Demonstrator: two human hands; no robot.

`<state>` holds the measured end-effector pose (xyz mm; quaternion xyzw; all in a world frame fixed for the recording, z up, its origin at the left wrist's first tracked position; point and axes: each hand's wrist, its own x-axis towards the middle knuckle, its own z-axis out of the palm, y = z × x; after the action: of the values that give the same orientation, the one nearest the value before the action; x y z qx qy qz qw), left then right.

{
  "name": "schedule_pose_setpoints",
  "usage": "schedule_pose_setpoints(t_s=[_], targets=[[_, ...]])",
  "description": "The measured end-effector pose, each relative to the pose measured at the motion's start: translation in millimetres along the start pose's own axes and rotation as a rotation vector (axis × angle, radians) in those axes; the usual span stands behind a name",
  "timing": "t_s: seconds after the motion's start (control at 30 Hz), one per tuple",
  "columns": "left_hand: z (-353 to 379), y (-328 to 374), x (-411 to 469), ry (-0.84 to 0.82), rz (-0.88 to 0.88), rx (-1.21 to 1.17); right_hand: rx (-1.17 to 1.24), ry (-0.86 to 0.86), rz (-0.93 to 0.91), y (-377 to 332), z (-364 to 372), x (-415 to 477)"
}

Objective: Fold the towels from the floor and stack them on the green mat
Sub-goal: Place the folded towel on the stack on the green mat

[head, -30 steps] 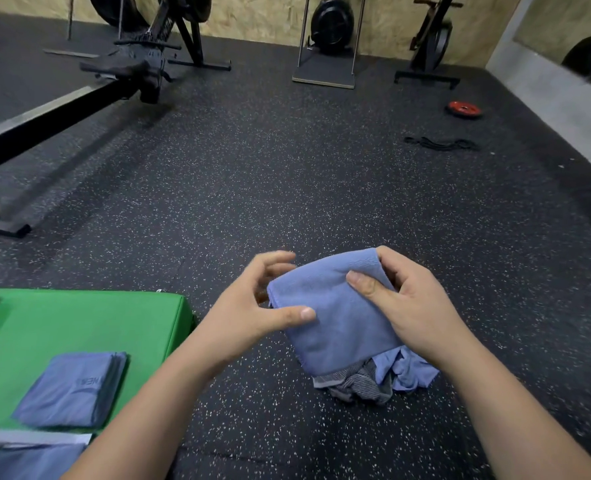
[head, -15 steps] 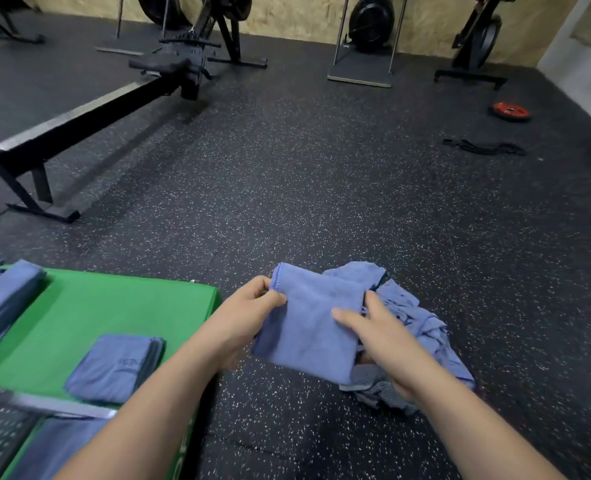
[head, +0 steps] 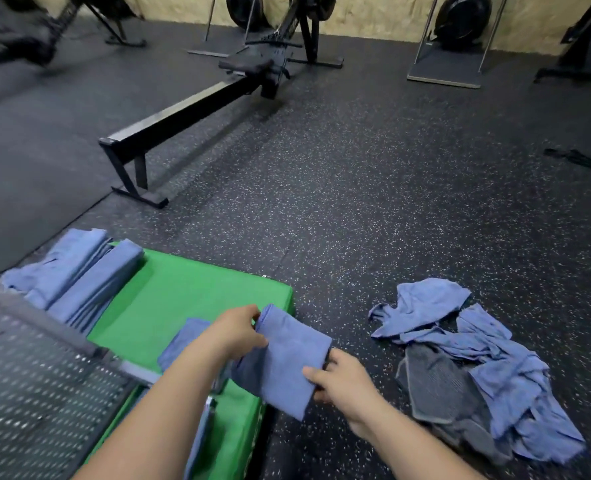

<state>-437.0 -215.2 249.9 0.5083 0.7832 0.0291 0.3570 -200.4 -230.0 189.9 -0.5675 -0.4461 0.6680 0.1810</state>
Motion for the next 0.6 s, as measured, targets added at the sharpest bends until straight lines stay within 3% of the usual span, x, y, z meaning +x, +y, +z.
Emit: schedule_pose_setpoints(t_s=[0.33, 0.5, 0.6], targets=[[-49, -123, 26, 0.15, -0.249, -0.045, 0.01, -0.061, -0.002, -13, 142, 70], [-55, -150, 35, 0.273, -0.36, -0.108, -0.036, -0.17, 0.079, -19, 174, 97], [-55, -147, 32, 0.233, -0.377, -0.086, -0.174, -0.126, 0.057, -14, 169, 109]])
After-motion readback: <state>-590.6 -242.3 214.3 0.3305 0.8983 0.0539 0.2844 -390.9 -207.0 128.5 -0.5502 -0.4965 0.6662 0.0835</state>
